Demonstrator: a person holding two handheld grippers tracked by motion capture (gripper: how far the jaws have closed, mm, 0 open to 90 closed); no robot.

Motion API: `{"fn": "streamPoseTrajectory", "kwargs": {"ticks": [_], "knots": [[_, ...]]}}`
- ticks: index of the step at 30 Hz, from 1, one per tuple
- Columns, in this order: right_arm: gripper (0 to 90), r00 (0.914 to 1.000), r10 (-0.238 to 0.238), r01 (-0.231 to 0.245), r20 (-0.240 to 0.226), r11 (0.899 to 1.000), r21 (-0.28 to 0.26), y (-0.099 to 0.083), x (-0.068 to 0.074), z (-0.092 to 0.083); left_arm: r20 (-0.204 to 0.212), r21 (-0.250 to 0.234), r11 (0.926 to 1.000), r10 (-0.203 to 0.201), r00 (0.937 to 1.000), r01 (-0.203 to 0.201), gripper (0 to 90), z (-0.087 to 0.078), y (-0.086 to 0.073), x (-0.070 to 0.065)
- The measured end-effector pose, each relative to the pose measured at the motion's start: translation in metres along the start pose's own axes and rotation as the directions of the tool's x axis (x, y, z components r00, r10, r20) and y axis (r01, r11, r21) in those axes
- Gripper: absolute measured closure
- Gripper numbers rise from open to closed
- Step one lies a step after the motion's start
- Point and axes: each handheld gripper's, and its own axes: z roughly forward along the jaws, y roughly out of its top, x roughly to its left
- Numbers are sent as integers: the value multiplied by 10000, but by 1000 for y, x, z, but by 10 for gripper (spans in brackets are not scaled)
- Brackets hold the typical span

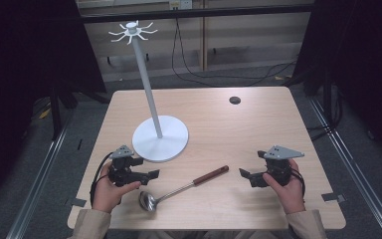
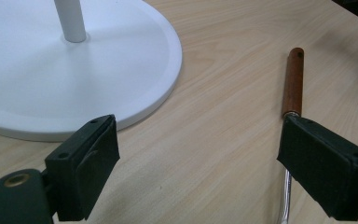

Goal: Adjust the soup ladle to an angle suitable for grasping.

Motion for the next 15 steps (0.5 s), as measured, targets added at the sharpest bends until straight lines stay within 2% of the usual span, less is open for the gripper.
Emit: {"fn": "streamPoseTrajectory", "kwargs": {"ticks": [5,15], "knots": [[38,10000,-10,10,-1,10000,-7,1,0,0,-58,-58,9999,89,9999,-90,122,-1,1,-2],[38,10000,-22,22,-80,10000,-59,4,0,4,-155,235,9983,534,9985,-531,127,-1,4,-11]]}}
